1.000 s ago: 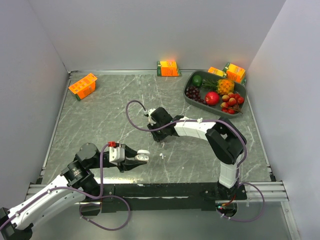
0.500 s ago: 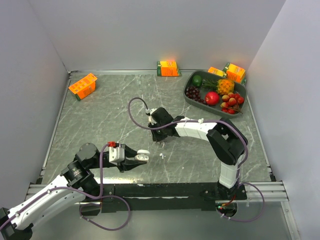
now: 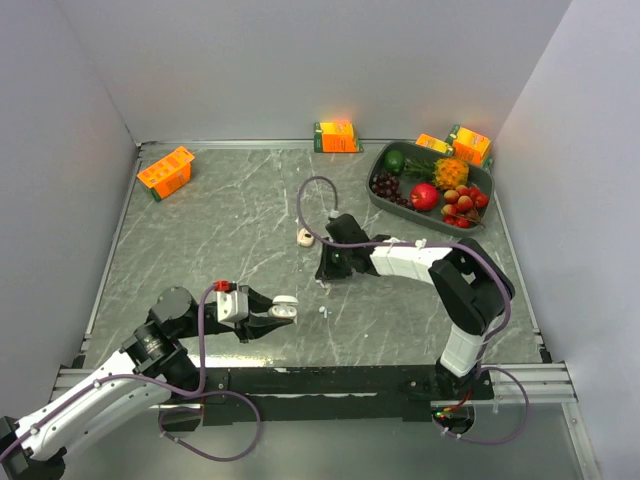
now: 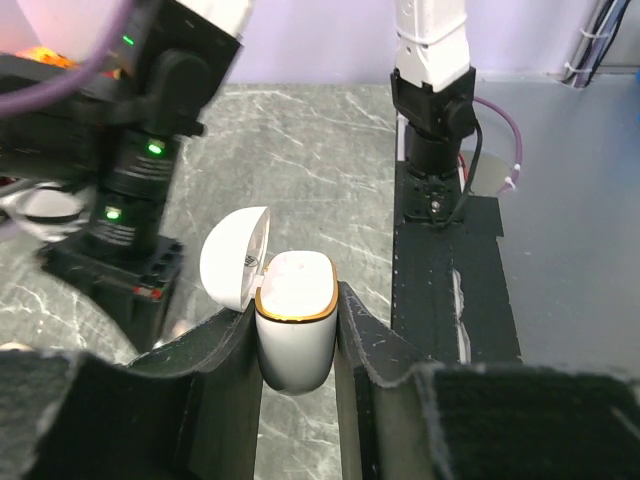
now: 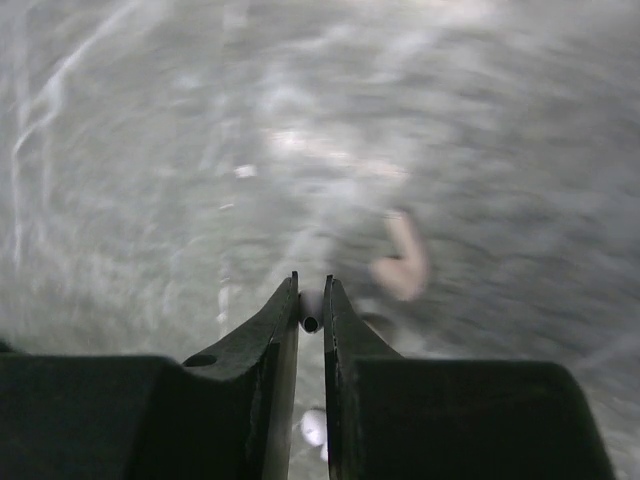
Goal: Insert the wireless bluetooth earbuds into the charging case
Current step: Pick up the earbud from the center of the board.
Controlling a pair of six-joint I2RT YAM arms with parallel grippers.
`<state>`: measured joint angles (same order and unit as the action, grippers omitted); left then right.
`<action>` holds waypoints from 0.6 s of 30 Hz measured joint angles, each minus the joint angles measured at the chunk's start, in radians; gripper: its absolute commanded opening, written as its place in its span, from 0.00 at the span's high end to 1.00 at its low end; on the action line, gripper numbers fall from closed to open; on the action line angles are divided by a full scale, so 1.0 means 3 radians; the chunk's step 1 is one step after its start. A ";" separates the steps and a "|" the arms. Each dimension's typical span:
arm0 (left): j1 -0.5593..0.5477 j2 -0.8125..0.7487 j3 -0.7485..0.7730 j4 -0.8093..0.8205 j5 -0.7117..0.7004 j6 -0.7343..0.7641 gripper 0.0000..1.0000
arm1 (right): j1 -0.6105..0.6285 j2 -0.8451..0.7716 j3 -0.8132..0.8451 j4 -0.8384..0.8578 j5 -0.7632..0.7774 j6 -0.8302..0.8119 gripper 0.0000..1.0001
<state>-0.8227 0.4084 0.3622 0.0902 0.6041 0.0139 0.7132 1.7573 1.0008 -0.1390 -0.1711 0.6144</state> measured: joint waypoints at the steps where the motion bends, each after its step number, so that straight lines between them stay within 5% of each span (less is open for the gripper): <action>1: 0.0000 -0.0017 0.0000 0.0000 -0.0014 0.0000 0.99 | -0.0031 -0.0015 -0.0078 0.0036 0.0086 0.0136 1.00; 6: 0.0000 -0.0079 0.0000 0.0005 -0.0078 0.0000 0.99 | -0.0170 -0.0167 -0.0381 0.0280 0.0425 0.0656 1.00; 18: -0.0001 -0.0108 -0.0001 -0.0006 -0.0158 0.0001 0.99 | -0.0298 -0.0197 -0.0412 0.0586 0.0619 0.0880 1.00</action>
<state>-0.8230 0.3759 0.3618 0.0883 0.5568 0.0143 0.6239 1.6981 0.8772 0.0368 0.0147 0.8783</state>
